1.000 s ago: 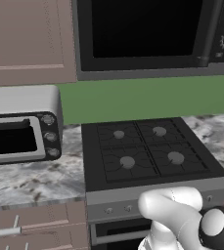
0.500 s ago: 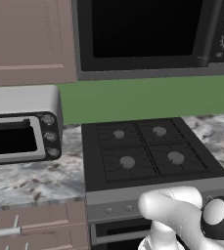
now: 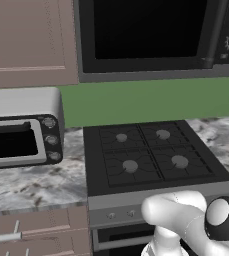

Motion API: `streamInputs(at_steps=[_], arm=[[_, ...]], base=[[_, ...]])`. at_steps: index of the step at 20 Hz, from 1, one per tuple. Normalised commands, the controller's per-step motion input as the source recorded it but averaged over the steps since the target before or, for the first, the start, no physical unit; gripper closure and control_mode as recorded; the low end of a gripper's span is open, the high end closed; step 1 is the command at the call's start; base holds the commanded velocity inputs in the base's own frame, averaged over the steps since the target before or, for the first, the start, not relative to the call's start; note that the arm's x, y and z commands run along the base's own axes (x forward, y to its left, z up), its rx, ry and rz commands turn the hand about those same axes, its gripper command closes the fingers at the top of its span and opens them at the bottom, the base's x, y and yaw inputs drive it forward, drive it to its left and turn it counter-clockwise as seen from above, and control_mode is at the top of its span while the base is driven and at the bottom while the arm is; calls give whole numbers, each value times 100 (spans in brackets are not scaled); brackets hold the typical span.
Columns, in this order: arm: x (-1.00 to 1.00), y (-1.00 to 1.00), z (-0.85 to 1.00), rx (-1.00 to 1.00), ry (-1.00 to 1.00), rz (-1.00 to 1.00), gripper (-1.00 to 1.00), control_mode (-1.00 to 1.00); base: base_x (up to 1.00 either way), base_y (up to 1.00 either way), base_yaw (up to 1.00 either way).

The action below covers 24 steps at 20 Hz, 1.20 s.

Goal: Transport the chicken drumstick from the fridge to the microwave and turn on the microwave.

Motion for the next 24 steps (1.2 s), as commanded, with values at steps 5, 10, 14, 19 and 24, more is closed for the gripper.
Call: streamInputs(at_steps=[5, 10, 14, 19, 24], arm=[[17, 25, 0, 0, 0, 0, -100, -100], [26, 20, -2, 0, 0, 0, -100, -100], [34, 1, -4, 0, 0, 0, -100, -100], [31, -4, 0, 1, 0, 0, -100, -100], [29, -2, 0, 0, 0, 0, -100, -100]], base=[[0, 0, 0], [0, 0, 0], [0, 0, 0], [0, 0, 0], [0, 0, 0]])
